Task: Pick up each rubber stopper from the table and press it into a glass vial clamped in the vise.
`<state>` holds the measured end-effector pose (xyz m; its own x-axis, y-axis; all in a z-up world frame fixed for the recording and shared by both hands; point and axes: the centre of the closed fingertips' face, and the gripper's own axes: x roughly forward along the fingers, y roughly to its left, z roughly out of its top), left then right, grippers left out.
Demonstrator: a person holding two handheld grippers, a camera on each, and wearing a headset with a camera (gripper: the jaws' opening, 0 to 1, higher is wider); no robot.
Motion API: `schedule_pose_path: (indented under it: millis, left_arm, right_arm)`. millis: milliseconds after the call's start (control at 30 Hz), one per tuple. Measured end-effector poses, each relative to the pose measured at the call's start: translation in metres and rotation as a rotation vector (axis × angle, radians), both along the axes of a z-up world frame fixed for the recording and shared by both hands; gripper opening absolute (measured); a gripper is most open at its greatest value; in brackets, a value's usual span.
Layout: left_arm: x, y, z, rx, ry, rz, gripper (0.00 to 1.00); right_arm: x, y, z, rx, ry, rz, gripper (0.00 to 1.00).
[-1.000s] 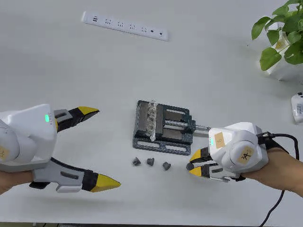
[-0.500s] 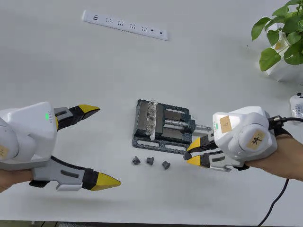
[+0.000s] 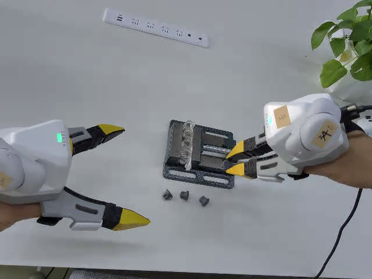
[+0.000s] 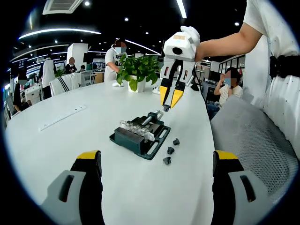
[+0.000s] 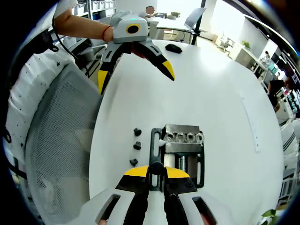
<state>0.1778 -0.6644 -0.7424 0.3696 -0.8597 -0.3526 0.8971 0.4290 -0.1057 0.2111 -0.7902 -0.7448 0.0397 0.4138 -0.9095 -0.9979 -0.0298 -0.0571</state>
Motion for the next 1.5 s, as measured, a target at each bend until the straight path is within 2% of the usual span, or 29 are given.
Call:
schedule_pose_path:
  millis: [200, 433, 867, 1133, 1500]
  left_arm:
    - [0.000, -0.001, 0.001, -0.005, -0.002, 0.001, 0.99]
    - [0.001, -0.003, 0.001, -0.007, -0.005, 0.001, 0.98]
    - [0.004, -0.004, -0.001, -0.021, -0.005, 0.008, 0.98]
    - [0.008, -0.004, -0.001, -0.037, -0.003, 0.017, 0.98]
    - [0.012, -0.003, -0.003, -0.044, 0.001, 0.012, 0.98]
  right_arm:
    - [0.020, 0.012, 0.010, 0.016, -0.012, 0.010, 0.07]
    - [0.040, 0.018, 0.013, 0.011, -0.017, 0.023, 0.07]
    - [0.075, 0.038, 0.000, -0.021, -0.022, 0.052, 0.07]
    - [0.083, 0.050, -0.012, -0.020, -0.008, 0.049, 0.07]
    - [0.088, 0.053, -0.025, -0.031, 0.013, 0.039, 0.07]
